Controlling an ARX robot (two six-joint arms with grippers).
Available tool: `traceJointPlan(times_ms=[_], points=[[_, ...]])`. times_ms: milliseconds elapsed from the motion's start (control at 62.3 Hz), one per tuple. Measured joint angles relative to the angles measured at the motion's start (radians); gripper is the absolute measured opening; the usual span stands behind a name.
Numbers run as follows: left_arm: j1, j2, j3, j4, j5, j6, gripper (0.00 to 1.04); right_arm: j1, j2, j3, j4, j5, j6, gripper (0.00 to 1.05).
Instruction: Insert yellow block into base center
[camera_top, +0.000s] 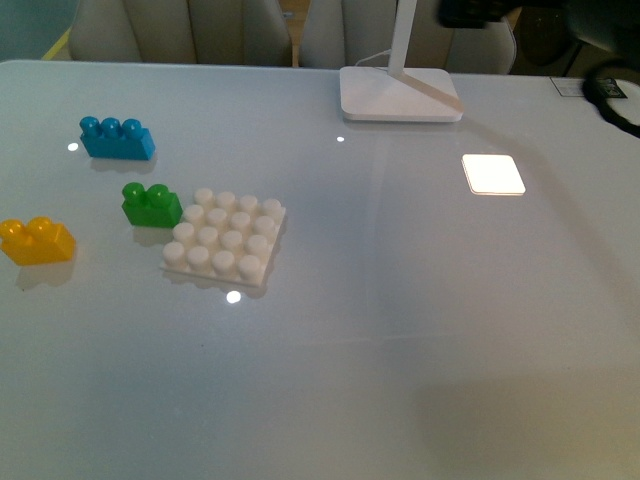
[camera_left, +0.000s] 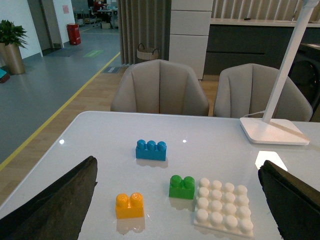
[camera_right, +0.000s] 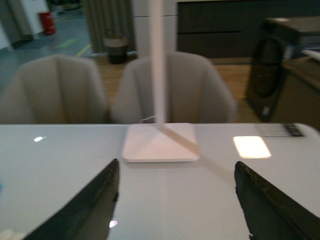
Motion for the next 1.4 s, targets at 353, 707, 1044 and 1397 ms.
traceJointPlan(times_ms=[353, 707, 1044, 1397], points=[[0.0, 0.0, 0.0, 0.0, 0.0, 0.0, 0.97, -0.149, -0.271, -0.322, 0.039, -0.146, -0.023, 0.02], [0.0, 0.0, 0.0, 0.0, 0.001, 0.0, 0.97, -0.239, -0.591, -0.448, -0.151, -0.231, -0.023, 0.02], [0.0, 0.0, 0.0, 0.0, 0.001, 0.0, 0.97, -0.335, -0.883, -0.496, -0.392, -0.323, -0.024, 0.02], [0.0, 0.0, 0.0, 0.0, 0.001, 0.0, 0.97, -0.336, -1.133, -0.497, -0.618, -0.323, -0.024, 0.02]])
